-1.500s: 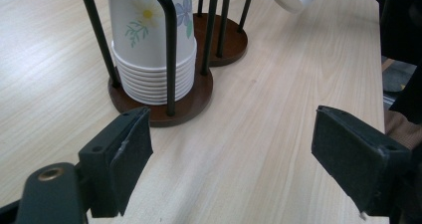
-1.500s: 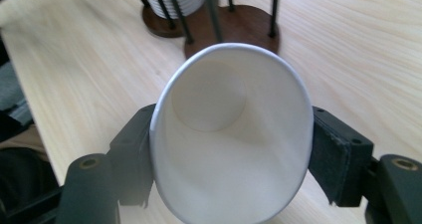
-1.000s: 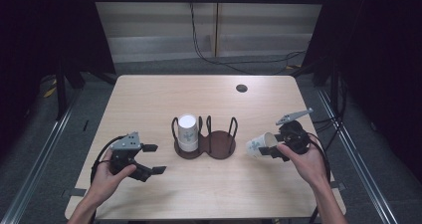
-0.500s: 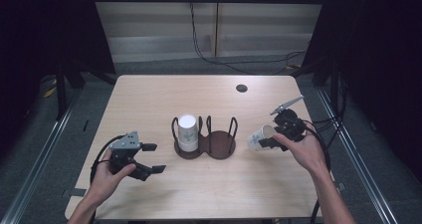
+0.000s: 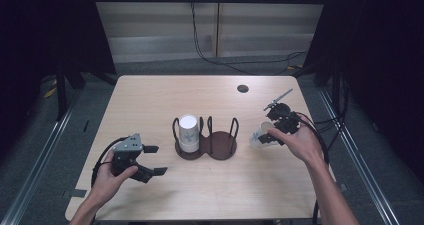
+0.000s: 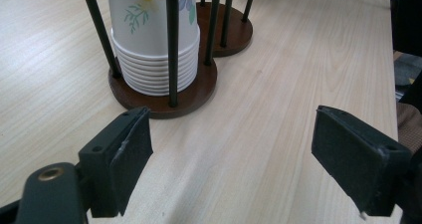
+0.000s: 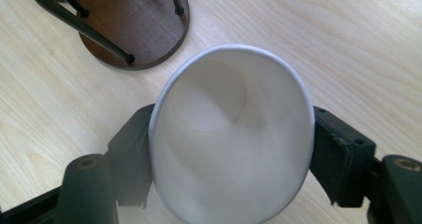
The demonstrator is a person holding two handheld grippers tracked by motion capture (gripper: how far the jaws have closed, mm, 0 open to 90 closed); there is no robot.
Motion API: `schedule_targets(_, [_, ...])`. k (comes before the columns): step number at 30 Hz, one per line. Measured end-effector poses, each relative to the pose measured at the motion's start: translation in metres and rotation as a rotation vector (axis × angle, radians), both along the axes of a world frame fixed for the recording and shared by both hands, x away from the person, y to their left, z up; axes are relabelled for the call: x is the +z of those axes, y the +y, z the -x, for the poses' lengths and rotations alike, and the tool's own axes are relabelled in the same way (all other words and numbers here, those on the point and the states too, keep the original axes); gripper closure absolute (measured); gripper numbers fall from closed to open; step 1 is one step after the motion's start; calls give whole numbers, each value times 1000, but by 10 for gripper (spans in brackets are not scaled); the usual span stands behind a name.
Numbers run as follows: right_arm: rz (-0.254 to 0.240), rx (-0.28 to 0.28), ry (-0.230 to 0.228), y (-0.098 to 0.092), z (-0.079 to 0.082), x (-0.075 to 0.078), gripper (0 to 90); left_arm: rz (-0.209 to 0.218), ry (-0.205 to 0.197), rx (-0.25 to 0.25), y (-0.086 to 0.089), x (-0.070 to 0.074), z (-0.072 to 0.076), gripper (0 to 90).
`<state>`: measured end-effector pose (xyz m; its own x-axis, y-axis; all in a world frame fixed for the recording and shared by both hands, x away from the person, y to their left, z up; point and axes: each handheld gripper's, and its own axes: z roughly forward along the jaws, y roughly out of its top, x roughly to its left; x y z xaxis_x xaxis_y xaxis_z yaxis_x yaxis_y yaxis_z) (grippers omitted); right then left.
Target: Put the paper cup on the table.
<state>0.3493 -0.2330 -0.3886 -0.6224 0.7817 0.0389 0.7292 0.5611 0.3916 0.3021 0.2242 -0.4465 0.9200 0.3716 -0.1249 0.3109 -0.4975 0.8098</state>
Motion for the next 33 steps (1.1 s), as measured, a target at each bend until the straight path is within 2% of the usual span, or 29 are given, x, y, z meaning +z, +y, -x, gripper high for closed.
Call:
schedule_targets(7, [35, -26, 33, -1, -11, -4, 277, 14, -3, -13, -2, 2, 1, 160])
schedule_targets(10, [29, -27, 57, -2, -15, -5, 274, 11, -5, -12, -2, 2, 2, 160])
schedule_targets(13, [55, -28, 67, -4, -20, -6, 272, 18, -4, -12, -3, 2, 2, 160])
schedule_targets(21, [107, -53, 101, -5, -30, -12, 260, -4, -8, -27, -7, 3, 4, 160])
schedule_targets(25, [119, -55, 101, -7, -34, -16, 255, 3, -5, -21, -7, 3, 3, 160])
schedule_targets(33, [177, -44, 110, 0, -42, -27, 246, 0, 0, -20, -6, 2, 2, 160])
